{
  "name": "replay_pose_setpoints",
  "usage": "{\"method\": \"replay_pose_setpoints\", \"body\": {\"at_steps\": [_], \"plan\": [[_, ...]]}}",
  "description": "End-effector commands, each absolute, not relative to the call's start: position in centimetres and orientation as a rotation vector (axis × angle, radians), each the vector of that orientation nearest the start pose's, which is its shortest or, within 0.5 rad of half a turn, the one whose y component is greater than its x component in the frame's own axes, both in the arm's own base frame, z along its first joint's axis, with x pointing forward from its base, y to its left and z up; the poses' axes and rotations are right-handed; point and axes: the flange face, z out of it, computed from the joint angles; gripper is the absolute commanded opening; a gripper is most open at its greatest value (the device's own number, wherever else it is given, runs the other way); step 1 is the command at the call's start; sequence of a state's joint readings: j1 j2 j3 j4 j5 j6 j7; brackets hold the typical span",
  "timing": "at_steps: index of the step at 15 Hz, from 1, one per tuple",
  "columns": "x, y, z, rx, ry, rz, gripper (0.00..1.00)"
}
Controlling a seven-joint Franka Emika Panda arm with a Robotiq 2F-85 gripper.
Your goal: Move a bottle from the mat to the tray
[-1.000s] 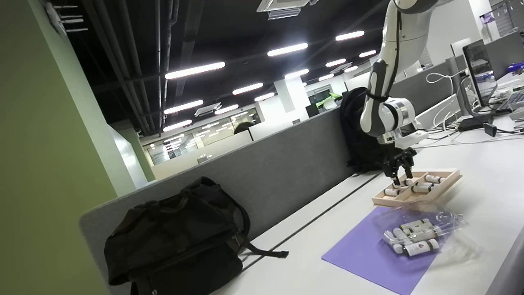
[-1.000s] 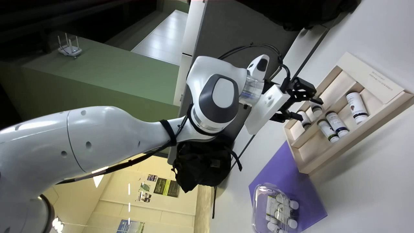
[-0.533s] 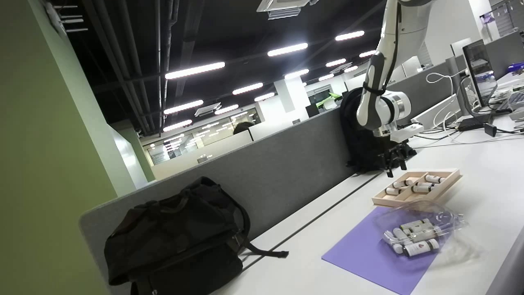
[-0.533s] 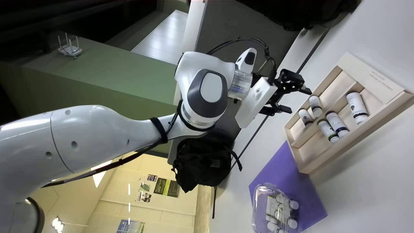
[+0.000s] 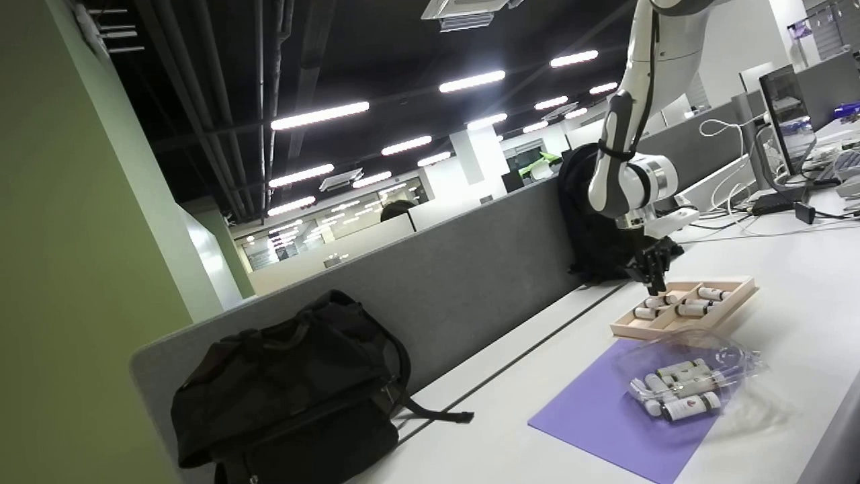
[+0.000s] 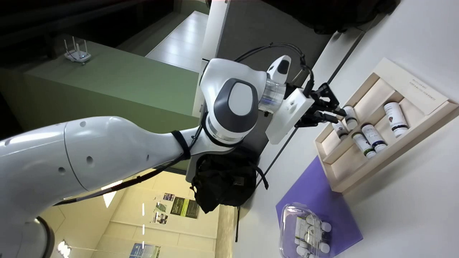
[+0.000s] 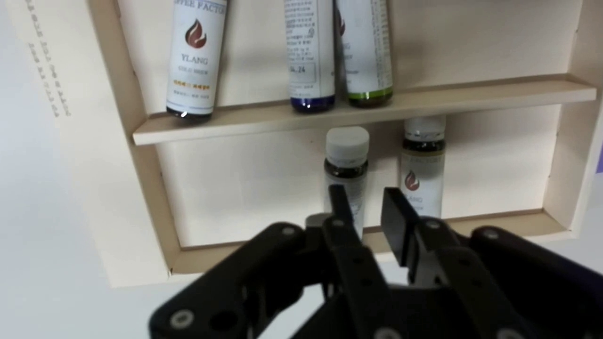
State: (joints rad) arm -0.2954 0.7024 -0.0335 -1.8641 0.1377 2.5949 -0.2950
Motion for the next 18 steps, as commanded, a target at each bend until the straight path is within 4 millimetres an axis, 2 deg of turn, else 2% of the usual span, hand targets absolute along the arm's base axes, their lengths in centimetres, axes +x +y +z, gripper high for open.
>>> {"method": "replay_pose_setpoints", "body": {"at_steps": [1, 3, 8, 10, 12, 13, 14, 17, 18], "plan": [[60.0, -20.7, 13.5, -3.079, 0.252, -0.067, 0.07], [59.9, -20.7, 13.1, -3.073, 0.257, -0.056, 0.00], [59.6, -21.3, 12.6, -3.061, 0.287, -0.035, 0.03], [59.8, -21.4, 13.1, -3.056, 0.294, -0.049, 0.03], [60.3, -21.2, 14.7, -3.055, 0.291, -0.074, 0.03], [60.6, -21.0, 15.6, -3.058, 0.284, -0.078, 0.38], [60.9, -20.9, 17.0, -3.061, 0.274, -0.085, 0.39], [60.9, -20.9, 20.4, -3.100, 0.294, -0.049, 0.57], [61.1, -20.9, 17.8, -3.075, 0.241, -0.088, 0.37]]}}
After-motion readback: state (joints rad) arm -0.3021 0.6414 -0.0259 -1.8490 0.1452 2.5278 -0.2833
